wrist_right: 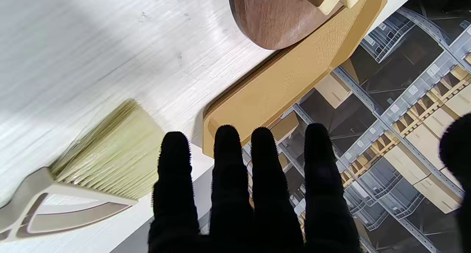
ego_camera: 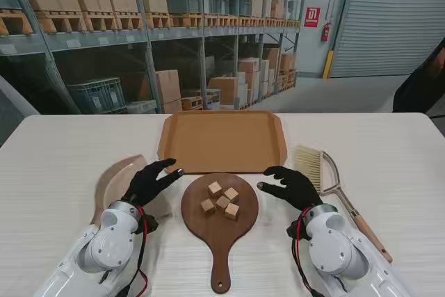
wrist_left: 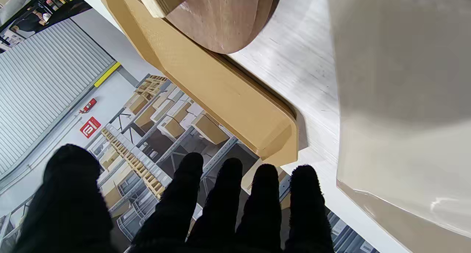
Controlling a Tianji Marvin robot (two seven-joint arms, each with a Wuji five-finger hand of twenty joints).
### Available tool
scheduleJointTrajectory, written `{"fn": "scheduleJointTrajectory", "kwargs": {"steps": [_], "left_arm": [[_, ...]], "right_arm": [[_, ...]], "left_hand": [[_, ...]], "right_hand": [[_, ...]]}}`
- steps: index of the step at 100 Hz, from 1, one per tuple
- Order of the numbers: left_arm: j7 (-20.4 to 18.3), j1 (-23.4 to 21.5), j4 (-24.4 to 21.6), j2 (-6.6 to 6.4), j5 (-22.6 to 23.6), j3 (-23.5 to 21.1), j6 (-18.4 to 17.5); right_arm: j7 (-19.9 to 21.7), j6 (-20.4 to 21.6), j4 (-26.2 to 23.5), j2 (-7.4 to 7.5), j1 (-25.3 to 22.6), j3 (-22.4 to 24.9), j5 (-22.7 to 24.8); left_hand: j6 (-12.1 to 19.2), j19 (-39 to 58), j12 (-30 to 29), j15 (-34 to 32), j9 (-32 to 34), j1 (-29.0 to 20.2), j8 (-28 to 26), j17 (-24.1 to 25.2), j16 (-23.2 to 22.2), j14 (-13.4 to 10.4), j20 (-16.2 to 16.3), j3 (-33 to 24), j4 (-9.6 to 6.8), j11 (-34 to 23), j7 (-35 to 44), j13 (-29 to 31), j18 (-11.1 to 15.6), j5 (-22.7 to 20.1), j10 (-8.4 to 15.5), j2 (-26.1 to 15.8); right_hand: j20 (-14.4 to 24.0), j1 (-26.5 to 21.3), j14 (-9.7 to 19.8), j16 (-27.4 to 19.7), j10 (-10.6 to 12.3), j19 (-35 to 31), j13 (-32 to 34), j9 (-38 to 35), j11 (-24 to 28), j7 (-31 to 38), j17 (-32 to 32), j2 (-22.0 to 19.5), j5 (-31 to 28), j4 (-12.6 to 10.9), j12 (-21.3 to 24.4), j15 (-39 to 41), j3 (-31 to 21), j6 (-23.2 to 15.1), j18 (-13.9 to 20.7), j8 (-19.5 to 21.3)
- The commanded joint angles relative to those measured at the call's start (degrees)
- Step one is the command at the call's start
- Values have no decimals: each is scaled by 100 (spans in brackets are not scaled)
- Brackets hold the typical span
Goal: Sweep wood blocks off a wooden cutting board into a dustpan and pour them into a container
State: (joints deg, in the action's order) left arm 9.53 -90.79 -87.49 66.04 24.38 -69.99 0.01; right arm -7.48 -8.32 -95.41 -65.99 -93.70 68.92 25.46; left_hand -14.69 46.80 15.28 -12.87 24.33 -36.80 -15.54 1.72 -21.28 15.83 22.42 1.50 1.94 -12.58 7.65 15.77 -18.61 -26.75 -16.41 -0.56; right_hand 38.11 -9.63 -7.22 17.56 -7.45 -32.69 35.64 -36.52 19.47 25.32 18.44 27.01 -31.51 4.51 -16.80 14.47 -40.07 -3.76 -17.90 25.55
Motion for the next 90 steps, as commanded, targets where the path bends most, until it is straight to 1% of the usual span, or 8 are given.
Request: {"fn": "scheduleJointTrajectory", "kwargs": {"steps": [1,27,65,82,90], "left_arm": [[-89,-50,-59,31,-2,-2,27],[-87,-104,-123,25,35,-19,73],[-156,-206,-288,-23,274,-238,144],[-199,-386,-456,-70,533,-465,138],[-284,-515,-581,-107,682,-627,118]], "right_arm": [[89,-10,-21,-1,-48,-17,3],[92,27,-49,6,-111,30,29],[18,11,-25,-15,-89,25,3],[18,29,-16,-16,-115,32,-19],[13,47,-3,-16,-126,27,-20]], "left_hand": [[-129,123,63,-9,196,98,-90,49,-63,273,167,51,-44,-210,-101,117,-42,-126,-68,-148],[-127,123,65,-6,202,70,-96,52,-66,274,168,46,-45,-209,-106,113,-58,-138,-78,-155],[-153,120,62,7,192,44,-99,58,-62,277,166,55,-44,-200,-115,101,-53,-143,-82,-79],[-310,80,23,57,120,39,-80,82,-30,280,148,58,-44,-138,-157,66,-45,-140,-119,34],[-396,49,-9,91,51,34,-53,83,-8,284,131,55,-45,-89,-217,46,-37,-110,-151,118]], "right_hand": [[150,-75,56,14,71,65,50,-202,118,67,29,-52,-107,-74,-98,106,225,1,-175,19],[155,-100,53,20,78,45,82,-257,143,76,52,-53,-128,-78,-116,124,241,10,-181,20],[152,-125,48,30,65,18,109,-291,156,78,69,-70,-155,-82,-137,145,256,35,-183,17],[147,-125,43,33,67,9,120,-302,163,86,72,-69,-181,-83,-145,152,259,48,-188,20],[145,-131,45,35,63,4,126,-317,167,85,77,-64,-190,-84,-148,156,256,51,-192,18]]}}
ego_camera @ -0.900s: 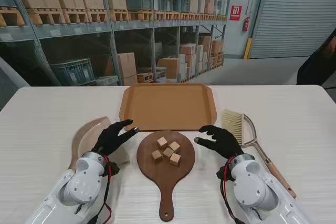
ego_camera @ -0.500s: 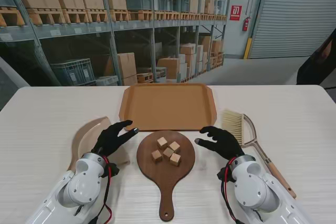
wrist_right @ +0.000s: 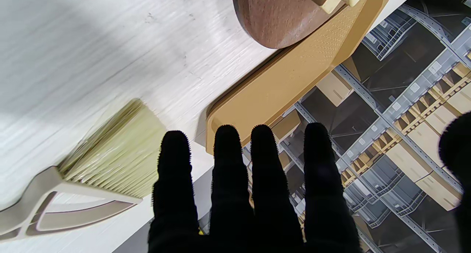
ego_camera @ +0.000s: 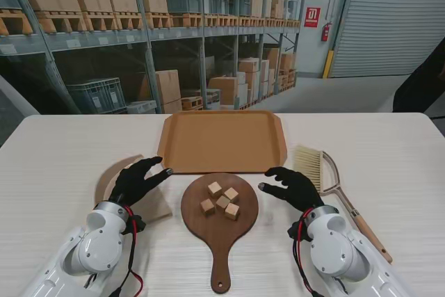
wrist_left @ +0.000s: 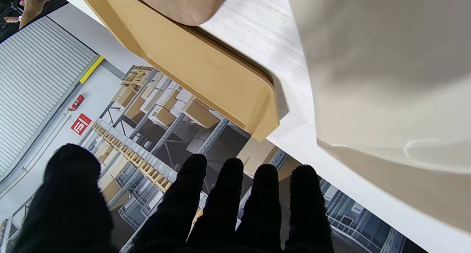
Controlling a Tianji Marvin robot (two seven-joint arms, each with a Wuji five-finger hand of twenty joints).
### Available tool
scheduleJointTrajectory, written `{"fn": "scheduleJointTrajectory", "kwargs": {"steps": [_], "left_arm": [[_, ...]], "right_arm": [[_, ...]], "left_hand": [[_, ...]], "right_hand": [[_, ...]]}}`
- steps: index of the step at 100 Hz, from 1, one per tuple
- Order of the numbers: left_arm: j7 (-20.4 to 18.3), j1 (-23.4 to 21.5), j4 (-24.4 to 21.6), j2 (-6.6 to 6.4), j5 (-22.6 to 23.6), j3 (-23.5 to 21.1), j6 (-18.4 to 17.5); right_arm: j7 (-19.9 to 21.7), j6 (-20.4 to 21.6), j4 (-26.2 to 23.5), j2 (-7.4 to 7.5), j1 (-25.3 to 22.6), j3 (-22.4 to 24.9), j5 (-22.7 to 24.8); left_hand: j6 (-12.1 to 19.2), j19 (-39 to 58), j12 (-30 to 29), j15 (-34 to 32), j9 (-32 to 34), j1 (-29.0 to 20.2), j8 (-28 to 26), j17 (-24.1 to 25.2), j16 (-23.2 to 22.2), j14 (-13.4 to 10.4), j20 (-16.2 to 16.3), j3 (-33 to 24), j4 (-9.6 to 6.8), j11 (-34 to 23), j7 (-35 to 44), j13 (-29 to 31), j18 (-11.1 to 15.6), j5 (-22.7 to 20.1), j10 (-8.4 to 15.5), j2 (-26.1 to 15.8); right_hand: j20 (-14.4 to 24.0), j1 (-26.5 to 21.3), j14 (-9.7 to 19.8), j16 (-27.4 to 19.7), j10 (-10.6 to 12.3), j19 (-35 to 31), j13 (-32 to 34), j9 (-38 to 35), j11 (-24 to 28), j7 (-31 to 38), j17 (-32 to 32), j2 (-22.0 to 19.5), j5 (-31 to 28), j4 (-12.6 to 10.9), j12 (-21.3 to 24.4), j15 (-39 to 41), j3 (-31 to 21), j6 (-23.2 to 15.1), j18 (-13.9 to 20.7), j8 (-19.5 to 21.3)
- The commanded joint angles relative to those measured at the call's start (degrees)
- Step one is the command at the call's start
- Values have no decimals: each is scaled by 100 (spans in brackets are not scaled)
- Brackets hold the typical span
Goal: Sweep wood blocks off a wooden cutting board into a dustpan and pour them into a container
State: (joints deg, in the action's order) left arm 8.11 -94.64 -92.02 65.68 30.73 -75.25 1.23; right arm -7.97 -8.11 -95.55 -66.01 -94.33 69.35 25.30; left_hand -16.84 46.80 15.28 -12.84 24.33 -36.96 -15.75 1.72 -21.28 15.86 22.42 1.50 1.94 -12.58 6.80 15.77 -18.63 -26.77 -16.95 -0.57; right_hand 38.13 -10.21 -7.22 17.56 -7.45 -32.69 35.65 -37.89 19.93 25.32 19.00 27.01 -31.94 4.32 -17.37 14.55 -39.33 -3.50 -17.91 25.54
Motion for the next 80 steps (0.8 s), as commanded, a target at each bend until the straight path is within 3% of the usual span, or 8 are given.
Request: {"fn": "scheduleJointTrajectory", "kwargs": {"steps": [1,37,56,80], "left_arm": [[-157,-147,-145,-77,69,-123,-8],[-788,-990,-981,-278,1036,-1040,-142],[-1144,-1628,-1561,-351,1660,-1560,-102],[-1206,-2332,-1994,-356,2385,-1999,141]], "right_arm": [[59,27,13,-14,-63,-17,-4],[21,59,97,-38,-67,-66,-140],[-69,68,183,-65,-71,-77,-205],[-117,50,280,-89,-53,-105,-297]], "left_hand": [[-181,38,-14,93,44,46,-28,95,-4,274,126,52,-46,-84,-140,43,-29,-106,-91,126],[-518,-191,-119,277,-249,-38,75,193,103,209,8,34,-50,33,-384,-183,95,17,-107,780],[-636,-205,-90,302,-74,-192,20,149,140,248,-7,-4,-48,-36,-289,-152,151,-197,-185,1149],[-685,-197,-81,279,-143,-320,-11,163,152,247,-3,-45,-47,10,-318,-180,204,-91,-202,1358]], "right_hand": [[143,-72,44,36,75,3,125,-181,122,83,21,-64,-145,-64,-91,148,183,24,-192,18],[129,-79,41,42,68,-9,125,-177,125,75,14,-60,-151,-65,-101,158,170,38,-191,18],[122,-84,33,46,62,-17,132,-178,123,76,13,-58,-166,-64,-104,165,159,34,-192,20],[115,-81,30,51,66,-24,129,-177,128,75,13,-52,-164,-61,-107,171,145,30,-192,22]]}}
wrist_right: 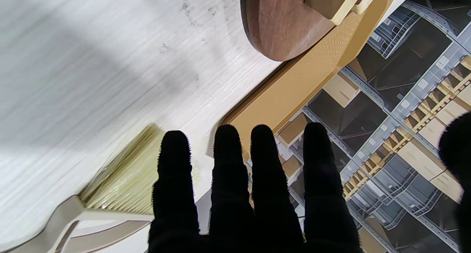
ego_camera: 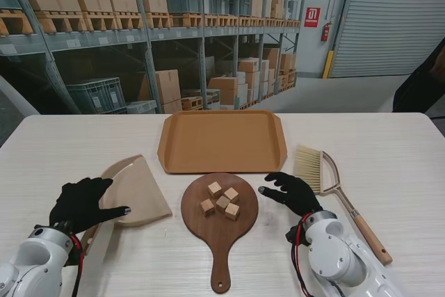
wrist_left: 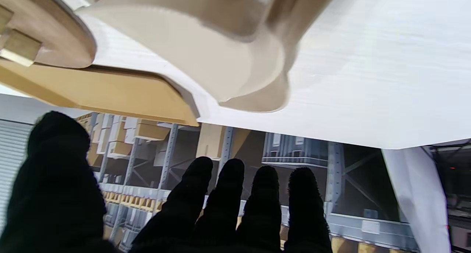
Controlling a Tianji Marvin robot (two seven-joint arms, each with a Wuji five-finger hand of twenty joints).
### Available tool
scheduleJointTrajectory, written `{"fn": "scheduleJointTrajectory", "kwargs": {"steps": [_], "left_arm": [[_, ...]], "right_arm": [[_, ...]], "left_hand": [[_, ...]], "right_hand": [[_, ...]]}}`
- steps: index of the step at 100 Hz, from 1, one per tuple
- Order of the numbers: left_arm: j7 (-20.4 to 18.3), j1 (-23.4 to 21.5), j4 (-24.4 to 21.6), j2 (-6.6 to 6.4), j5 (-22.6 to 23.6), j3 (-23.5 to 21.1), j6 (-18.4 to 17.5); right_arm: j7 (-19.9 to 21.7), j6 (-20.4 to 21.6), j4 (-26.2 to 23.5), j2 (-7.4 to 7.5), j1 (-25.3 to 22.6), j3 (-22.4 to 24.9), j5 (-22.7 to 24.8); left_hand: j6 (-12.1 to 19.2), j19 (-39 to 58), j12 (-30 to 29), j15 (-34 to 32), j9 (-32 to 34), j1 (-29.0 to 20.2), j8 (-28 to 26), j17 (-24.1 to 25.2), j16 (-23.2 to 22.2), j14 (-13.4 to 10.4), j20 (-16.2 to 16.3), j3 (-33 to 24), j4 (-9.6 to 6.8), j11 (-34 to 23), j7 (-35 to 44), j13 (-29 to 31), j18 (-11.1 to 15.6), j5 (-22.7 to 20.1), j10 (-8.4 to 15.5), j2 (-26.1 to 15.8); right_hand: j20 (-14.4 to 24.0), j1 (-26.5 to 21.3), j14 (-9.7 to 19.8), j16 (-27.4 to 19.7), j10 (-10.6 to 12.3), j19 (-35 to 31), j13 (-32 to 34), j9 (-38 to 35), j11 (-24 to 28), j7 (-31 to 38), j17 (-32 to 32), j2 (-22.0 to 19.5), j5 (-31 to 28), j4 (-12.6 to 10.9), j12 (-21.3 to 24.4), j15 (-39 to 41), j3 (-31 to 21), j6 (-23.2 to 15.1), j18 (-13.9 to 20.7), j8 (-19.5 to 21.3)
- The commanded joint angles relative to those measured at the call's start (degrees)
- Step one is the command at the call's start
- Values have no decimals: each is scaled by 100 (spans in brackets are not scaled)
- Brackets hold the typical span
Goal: Sweep wood blocks off a wooden cutting board into a dustpan and pour them into a container
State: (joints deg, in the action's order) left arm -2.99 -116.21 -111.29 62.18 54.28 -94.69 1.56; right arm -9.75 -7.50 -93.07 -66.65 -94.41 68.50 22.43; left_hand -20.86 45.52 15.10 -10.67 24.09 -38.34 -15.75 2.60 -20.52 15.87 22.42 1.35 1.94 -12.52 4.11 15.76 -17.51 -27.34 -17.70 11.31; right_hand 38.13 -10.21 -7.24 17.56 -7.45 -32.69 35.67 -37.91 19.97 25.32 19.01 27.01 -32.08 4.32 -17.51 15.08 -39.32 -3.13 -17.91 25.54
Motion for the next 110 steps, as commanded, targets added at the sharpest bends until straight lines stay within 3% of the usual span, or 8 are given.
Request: {"fn": "scheduleJointTrajectory", "kwargs": {"steps": [1,48,87,110], "left_arm": [[-103,-201,-82,-6,45,-70,123],[-204,-751,-301,26,472,-156,1062],[-276,-520,20,2,655,246,1837],[-181,-278,329,-9,716,438,2054]], "right_arm": [[59,-11,35,-27,-47,-20,-11],[-9,-18,58,-47,-65,-10,-57],[-68,-59,62,-71,-106,6,-134],[-112,-75,63,-92,-130,23,-226]], "left_hand": [[-283,-70,-62,60,-122,-188,-12,75,75,247,-4,-31,-47,5,-50,-177,93,-31,-123,177],[-370,131,-2,-127,41,-264,-63,-90,20,334,93,-41,-40,-101,-15,29,2,-129,-244,145],[-397,412,71,-375,246,-229,-99,-237,-64,411,244,-22,-36,-250,22,257,-127,-264,-292,93],[-405,533,123,-536,306,-233,-119,-274,-139,405,313,-29,-36,-341,32,342,-145,-289,-305,9]], "right_hand": [[114,-85,31,51,65,-24,125,-172,123,75,9,-55,-150,-62,-94,118,140,0,-192,22],[105,-78,37,54,50,-35,123,-166,122,73,9,-44,-152,-58,-94,123,99,10,-188,23],[100,-56,25,58,60,-41,136,-175,128,74,8,-87,-160,-51,-96,131,85,8,-195,24],[98,-45,4,61,36,-40,136,-184,117,72,7,-190,-188,-46,-91,133,131,7,-200,17]]}}
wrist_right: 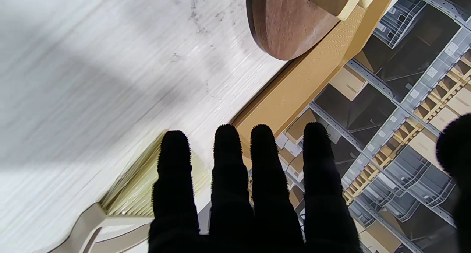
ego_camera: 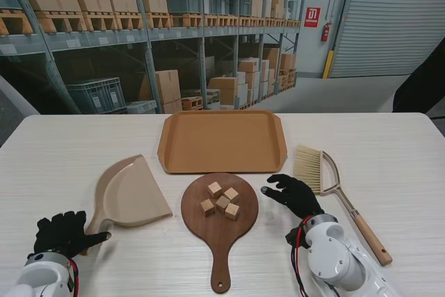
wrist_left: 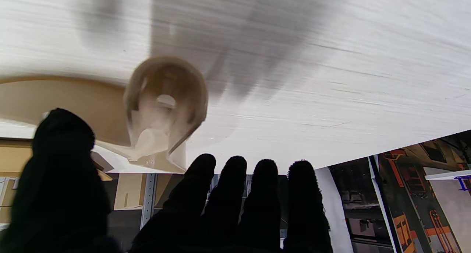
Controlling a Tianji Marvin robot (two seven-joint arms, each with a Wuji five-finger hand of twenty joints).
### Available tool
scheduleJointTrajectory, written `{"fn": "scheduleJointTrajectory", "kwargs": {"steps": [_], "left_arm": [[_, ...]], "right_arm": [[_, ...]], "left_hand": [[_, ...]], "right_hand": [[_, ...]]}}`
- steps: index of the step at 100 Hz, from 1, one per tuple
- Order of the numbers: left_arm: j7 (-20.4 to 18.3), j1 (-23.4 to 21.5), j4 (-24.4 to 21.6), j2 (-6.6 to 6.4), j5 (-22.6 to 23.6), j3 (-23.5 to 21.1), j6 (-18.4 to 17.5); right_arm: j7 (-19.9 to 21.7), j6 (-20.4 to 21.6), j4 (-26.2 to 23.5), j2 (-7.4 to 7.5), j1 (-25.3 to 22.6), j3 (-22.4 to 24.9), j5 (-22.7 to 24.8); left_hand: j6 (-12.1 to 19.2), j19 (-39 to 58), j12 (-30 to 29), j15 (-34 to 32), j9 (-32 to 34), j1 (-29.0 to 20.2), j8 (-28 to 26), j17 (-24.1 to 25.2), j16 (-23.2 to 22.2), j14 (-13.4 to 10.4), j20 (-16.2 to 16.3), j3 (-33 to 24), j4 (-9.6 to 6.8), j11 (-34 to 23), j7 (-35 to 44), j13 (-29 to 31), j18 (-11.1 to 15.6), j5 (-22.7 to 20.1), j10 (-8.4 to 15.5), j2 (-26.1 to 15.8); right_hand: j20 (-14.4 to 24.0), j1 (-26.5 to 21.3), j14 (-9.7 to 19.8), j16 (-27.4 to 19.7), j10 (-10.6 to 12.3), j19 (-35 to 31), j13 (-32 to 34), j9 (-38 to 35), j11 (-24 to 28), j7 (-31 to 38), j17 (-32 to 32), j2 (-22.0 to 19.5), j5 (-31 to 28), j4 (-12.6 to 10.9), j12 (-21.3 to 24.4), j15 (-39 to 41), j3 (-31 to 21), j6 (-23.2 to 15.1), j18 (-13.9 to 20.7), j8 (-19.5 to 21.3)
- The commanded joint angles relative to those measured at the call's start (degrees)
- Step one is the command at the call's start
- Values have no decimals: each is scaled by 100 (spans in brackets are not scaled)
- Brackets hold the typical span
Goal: Sweep wood blocks off a wooden cutting board into a dustpan and pour them into a container
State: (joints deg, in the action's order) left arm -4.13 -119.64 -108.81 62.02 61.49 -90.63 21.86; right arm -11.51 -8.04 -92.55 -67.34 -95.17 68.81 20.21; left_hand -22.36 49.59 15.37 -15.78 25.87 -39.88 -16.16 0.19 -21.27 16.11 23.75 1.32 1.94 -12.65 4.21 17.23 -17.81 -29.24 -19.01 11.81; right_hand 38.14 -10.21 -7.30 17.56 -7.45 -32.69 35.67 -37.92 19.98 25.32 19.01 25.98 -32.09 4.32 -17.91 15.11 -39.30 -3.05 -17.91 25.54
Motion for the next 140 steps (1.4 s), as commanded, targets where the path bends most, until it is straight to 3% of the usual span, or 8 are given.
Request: {"fn": "scheduleJointTrajectory", "kwargs": {"steps": [1,14,57,77,86,98,118,140], "left_arm": [[-71,76,94,5,5,39,33],[-101,210,277,-13,129,112,126],[16,786,888,-21,-108,343,455],[144,1005,1110,-13,-244,418,476],[181,1085,1185,-13,-254,454,481],[218,1175,1282,-13,-272,494,487],[283,1340,1474,-10,-391,563,491],[341,1445,1637,7,-624,590,482]], "right_arm": [[65,-21,11,-23,-53,-8,-4],[66,-16,19,-23,-49,-6,-4],[101,-39,34,-21,-19,-38,-36],[119,-60,31,-18,-12,-37,-36],[128,-65,31,-16,-9,-39,-36],[137,-68,32,-15,-7,-42,-40],[163,-83,29,-10,-8,-43,-45],[195,-85,26,-2,-13,-33,-42]], "left_hand": [[-253,131,99,-31,130,-73,-79,-34,-67,382,183,-22,-35,-333,22,197,-114,-99,-174,-41],[-248,216,136,-126,177,-104,-94,-91,-114,376,228,-27,-35,-400,35,268,-125,-124,-166,-78],[-143,449,208,-335,368,-233,-162,-270,-180,352,361,-27,-35,-561,101,486,-170,-273,-106,-135],[223,975,499,-845,1049,-610,-510,-635,-402,185,658,-31,-43,-1042,473,1120,-154,-789,152,-245],[495,1351,793,-1281,1598,-941,-887,-943,-590,22,876,-43,-50,-1472,1039,1611,-126,-1083,391,-303],[731,1761,1126,-1887,2352,-1212,-1396,-1372,-779,-150,1111,-38,-52,-1989,2490,2270,-116,-1165,661,-380],[1139,2248,1508,-2938,3634,-1470,-1587,-1990,-984,-368,1302,-23,-44,-2822,4266,3350,-186,-1869,1072,-683],[1261,2617,2106,-4060,4105,-1447,-2286,-2222,-1245,-655,1446,-12,-44,-4142,5716,3813,-196,-1930,1473,-887]], "right_hand": [[98,-47,10,62,37,-40,137,-188,117,73,7,-87,-191,-46,-51,131,130,-3,-199,18],[99,-60,18,62,45,-39,135,-191,117,72,9,-89,-188,-50,-53,130,140,-9,-203,17],[102,-68,10,65,33,-40,134,-192,120,75,19,-93,-193,-55,-56,132,154,4,-206,18],[104,-80,10,65,42,-40,132,-194,124,76,18,-102,-195,-56,-57,134,153,2,-201,18],[106,-78,23,66,33,-44,137,-194,124,77,26,-102,-197,-56,-58,136,154,3,-204,18],[106,-86,17,65,38,-45,138,-198,126,77,25,-108,-199,-57,-58,137,153,10,-205,18],[108,-102,10,68,47,-50,145,-200,127,78,34,-128,-206,-57,-58,144,156,6,-205,18],[112,-104,2,70,26,-66,165,-217,134,87,58,-145,-231,-56,-59,153,165,17,-208,19]]}}
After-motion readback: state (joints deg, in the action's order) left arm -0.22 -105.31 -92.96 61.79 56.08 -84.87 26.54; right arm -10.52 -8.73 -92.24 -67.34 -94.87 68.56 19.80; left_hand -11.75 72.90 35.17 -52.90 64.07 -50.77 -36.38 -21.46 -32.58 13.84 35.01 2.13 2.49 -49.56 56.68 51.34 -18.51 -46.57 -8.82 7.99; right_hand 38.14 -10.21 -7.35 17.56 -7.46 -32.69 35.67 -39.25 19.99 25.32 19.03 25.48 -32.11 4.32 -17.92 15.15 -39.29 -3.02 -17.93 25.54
